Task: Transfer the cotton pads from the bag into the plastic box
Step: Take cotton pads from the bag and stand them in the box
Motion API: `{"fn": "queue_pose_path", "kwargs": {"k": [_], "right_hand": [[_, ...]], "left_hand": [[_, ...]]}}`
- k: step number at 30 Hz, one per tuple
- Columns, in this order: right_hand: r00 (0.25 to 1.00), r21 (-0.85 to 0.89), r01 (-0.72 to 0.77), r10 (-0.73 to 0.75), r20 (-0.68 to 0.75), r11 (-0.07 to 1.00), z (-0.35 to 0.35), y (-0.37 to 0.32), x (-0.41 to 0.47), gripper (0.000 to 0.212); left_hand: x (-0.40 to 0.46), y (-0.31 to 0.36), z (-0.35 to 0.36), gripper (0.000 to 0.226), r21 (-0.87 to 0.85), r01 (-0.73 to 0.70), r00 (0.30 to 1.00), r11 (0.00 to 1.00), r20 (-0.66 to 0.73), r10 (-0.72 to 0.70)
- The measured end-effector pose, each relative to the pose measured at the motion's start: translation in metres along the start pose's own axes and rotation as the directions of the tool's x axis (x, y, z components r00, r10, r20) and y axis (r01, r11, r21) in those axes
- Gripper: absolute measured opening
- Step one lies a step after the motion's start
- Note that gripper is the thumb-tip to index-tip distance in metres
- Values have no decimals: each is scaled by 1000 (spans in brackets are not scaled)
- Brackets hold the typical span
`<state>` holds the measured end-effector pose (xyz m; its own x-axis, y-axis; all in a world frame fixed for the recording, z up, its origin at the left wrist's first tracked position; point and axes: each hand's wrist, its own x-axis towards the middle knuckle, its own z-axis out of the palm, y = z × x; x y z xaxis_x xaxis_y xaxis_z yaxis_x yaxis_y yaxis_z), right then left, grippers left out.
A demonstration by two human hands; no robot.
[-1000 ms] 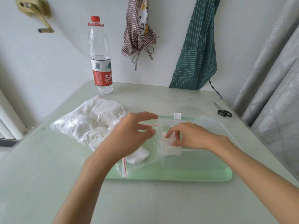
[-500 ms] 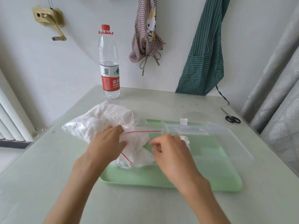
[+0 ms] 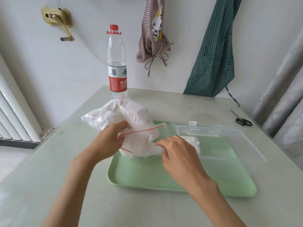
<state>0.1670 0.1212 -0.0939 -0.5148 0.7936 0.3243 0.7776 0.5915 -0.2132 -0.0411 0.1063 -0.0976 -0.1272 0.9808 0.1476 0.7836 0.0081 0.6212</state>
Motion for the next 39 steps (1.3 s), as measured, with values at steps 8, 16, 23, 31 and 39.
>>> {"fn": "queue_pose_path", "kwargs": {"k": [8,16,23,31,39], "right_hand": [[981,188,-187,172,93,964,8,-34,8,28],[952,283,-271,299,-63,920,42,-43,33,32],[990,243,-123,135,-35,962,16,-33,16,23],[984,449,-133,171,-45,884,-11,-12,16,15],[915,924,-366,224,335,108,-35,7,24,12]], "left_hand": [[-5,29,-26,37,360,117,987,926,62,-149],[-6,27,-30,27,376,238,971,895,-105,-214],[-5,37,-30,29,246,-139,979,959,-112,171],[-5,44,-26,38,321,18,992,947,-122,22],[-2,46,-29,25,-46,-115,972,992,-212,103]]}}
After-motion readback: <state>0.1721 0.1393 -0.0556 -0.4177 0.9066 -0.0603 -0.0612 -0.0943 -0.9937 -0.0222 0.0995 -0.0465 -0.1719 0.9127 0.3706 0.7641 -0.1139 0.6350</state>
